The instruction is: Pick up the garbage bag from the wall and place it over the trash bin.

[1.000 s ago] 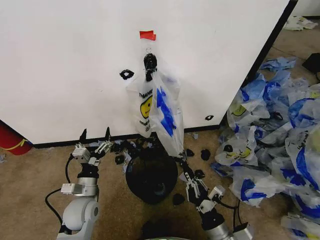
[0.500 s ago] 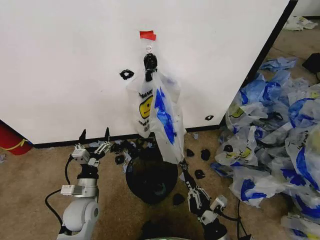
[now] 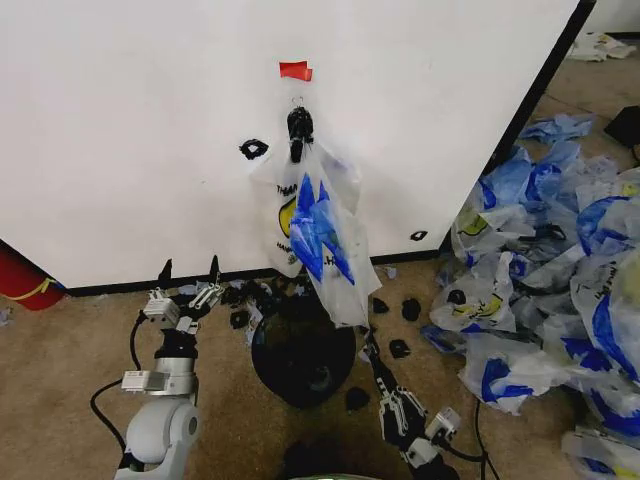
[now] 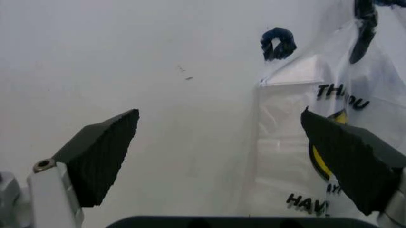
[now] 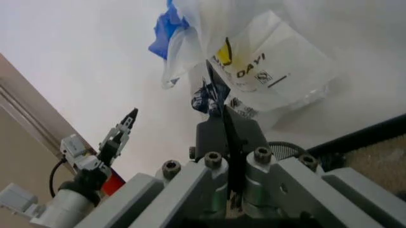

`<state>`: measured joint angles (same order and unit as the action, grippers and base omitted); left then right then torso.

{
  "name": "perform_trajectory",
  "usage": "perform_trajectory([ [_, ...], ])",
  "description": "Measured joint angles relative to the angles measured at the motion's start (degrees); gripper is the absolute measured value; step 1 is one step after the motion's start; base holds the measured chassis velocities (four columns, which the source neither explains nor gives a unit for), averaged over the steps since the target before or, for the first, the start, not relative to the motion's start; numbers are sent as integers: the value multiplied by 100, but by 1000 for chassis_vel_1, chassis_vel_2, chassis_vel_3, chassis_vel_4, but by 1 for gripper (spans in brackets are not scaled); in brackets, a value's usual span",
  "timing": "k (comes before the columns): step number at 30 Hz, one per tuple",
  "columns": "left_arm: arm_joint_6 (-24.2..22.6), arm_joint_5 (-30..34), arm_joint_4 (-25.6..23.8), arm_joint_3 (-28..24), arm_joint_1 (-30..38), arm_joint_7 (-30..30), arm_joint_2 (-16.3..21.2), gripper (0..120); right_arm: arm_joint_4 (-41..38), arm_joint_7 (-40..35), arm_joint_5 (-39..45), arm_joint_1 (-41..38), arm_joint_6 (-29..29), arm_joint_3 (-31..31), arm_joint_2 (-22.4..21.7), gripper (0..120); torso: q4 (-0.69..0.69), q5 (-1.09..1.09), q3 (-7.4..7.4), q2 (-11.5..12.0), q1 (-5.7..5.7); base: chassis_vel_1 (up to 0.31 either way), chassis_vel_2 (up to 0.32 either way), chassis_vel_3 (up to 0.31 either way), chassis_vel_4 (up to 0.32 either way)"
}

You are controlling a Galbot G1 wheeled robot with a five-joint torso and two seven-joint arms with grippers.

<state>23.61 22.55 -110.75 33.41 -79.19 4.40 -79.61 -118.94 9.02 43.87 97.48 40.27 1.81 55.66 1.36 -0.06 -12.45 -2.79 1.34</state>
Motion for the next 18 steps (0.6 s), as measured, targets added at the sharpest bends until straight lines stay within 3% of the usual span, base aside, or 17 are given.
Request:
perform_trajectory([
  [8, 0, -22, -3, 1, -7, 2, -26, 100, -14, -408, 42, -841, -190, -198, -94, 0, -2, 1, 0, 0, 0, 0, 0, 0, 0],
  [11, -41, -28, -83, -7, -19, 3, -54, 100, -16, -720, 281, -1682, -387, -443, -268, 0, -1, 0, 0, 0, 0, 0, 0, 0, 0],
  [15, -131, -5, -203, -90, -30, 3, -36, 100, 6, -839, 479, -2132, -502, -557, -353, 0, -3, 0, -1, 0, 0, 0, 0, 0, 0],
  [18, -419, 240, -452, -449, -5, -9, 81, 100, 5, -880, 593, -2306, -591, -564, -429, 0, -3, 1, -1, 0, 0, 0, 0, 0, 0],
])
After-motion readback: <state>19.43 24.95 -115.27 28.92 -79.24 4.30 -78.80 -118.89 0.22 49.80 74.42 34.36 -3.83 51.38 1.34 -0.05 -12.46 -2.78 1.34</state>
